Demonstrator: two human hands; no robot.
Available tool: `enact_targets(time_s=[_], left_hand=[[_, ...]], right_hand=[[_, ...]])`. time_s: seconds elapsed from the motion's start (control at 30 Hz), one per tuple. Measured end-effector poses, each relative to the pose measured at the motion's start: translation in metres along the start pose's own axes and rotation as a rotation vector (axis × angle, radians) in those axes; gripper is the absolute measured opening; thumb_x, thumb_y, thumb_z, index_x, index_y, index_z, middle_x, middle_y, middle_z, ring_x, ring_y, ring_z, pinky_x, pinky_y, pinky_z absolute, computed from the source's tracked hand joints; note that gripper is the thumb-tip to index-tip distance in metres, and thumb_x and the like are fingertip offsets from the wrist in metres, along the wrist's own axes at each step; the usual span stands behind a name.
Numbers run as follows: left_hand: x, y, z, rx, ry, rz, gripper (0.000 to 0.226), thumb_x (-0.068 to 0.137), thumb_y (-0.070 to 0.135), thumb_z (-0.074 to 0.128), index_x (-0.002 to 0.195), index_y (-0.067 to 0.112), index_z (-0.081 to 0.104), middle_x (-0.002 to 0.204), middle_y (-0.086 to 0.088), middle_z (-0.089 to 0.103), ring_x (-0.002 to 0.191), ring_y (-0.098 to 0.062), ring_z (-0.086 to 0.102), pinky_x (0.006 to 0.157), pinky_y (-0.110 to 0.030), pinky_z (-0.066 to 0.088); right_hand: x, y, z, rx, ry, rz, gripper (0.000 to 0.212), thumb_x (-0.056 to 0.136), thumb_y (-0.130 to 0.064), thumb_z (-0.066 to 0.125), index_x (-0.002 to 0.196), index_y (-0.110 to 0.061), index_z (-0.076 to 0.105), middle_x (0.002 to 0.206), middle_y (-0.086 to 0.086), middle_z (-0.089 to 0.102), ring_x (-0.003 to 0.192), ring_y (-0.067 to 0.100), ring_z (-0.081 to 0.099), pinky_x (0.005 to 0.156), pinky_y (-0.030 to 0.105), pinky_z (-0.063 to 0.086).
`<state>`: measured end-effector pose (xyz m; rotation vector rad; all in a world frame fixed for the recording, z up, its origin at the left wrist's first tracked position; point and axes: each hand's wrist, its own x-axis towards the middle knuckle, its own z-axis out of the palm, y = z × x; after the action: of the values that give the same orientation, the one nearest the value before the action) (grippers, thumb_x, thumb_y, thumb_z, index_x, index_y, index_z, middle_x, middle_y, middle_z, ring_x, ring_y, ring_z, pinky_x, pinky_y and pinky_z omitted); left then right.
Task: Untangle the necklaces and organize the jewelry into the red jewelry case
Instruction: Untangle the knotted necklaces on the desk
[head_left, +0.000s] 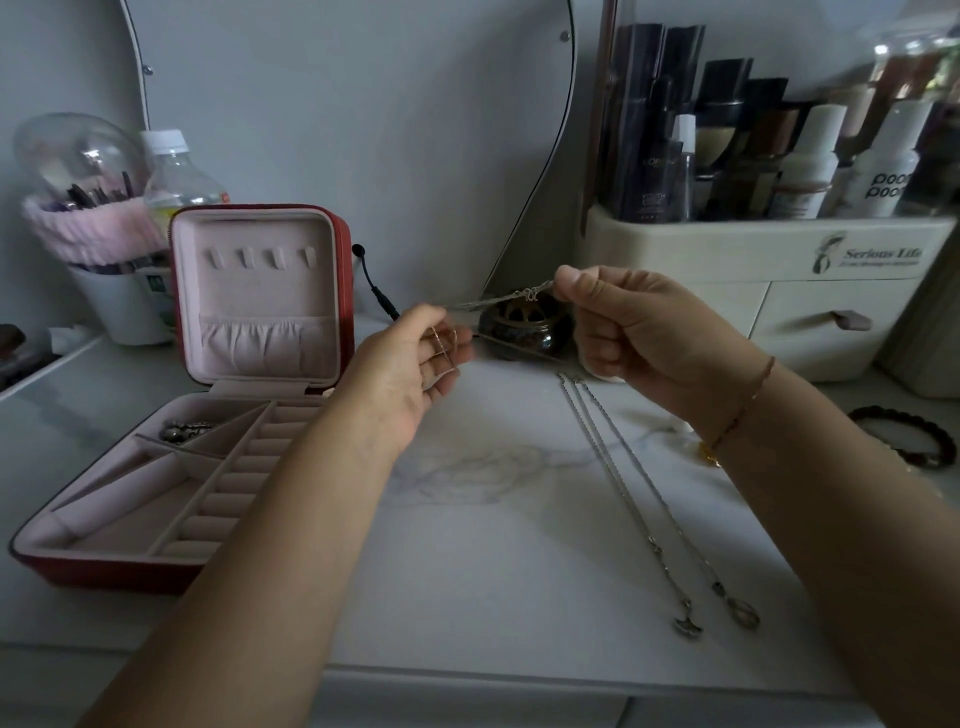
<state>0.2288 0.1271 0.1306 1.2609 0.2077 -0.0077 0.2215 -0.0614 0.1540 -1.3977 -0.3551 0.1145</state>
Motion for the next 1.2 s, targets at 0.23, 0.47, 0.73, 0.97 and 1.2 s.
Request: enact_targets(time_s=[0.23, 0.47, 0.73, 0.97, 1.2], left_hand=[[-0.001, 0.006, -0.001, -0.425, -0.077, 0.022, 0.027, 0.096, 0.03, 0.052, 0.072, 0.018, 0.053, 0.064, 0.002, 0.064, 0.066, -0.011, 0.064, 0.074, -0.029, 0.053], [-0.004, 0.01, 0.0, -0.472, -0.019, 0.113, 0.024, 0.094, 0.03, 0.057, 0.074, 0.016, 0.058, 0.045, 0.007, 0.048, 0.035, -0.004, 0.04, 0.046, -0.016, 0.046], [-0.004, 0.003, -0.002, -0.01, 0.004, 0.039, 0.02, 0.084, 0.035, 0.068, 0.076, 0.018, 0.06, 0.057, 0.007, 0.05, 0.034, -0.004, 0.034, 0.037, -0.014, 0.034], [-0.012, -0.006, 0.001, 0.414, -0.149, 0.03, 0.009, 0.082, 0.021, 0.072, 0.086, 0.014, 0.069, 0.065, 0.004, 0.056, 0.046, -0.005, 0.042, 0.038, -0.016, 0.031], [-0.013, -0.004, 0.005, 0.331, -0.214, 0.145, 0.014, 0.083, 0.033, 0.066, 0.085, 0.022, 0.075, 0.092, 0.004, 0.075, 0.093, -0.012, 0.066, 0.088, -0.032, 0.044]], right_hand=[[-0.001, -0.001, -0.003, -0.027, -0.041, 0.068, 0.02, 0.076, -0.031, 0.061, 0.077, -0.012, 0.055, 0.048, -0.002, 0.04, 0.036, 0.007, 0.022, 0.036, 0.017, 0.016], [0.002, 0.003, -0.006, 0.003, 0.099, 0.145, 0.017, 0.092, -0.024, 0.055, 0.08, -0.012, 0.055, 0.048, -0.004, 0.041, 0.039, 0.007, 0.025, 0.034, 0.017, 0.025], [0.004, -0.002, -0.003, 0.258, -0.007, 0.005, 0.025, 0.095, -0.025, 0.046, 0.072, -0.015, 0.046, 0.057, -0.005, 0.045, 0.038, 0.004, 0.025, 0.037, 0.015, 0.022], [0.002, -0.002, -0.001, 0.131, -0.053, -0.059, 0.02, 0.083, -0.027, 0.055, 0.075, -0.009, 0.052, 0.065, -0.004, 0.05, 0.041, 0.003, 0.027, 0.038, 0.015, 0.02], [-0.001, 0.003, 0.009, -0.009, -0.085, -0.034, 0.019, 0.078, -0.022, 0.063, 0.067, -0.009, 0.054, 0.057, 0.0, 0.042, 0.042, 0.006, 0.029, 0.038, 0.016, 0.027]])
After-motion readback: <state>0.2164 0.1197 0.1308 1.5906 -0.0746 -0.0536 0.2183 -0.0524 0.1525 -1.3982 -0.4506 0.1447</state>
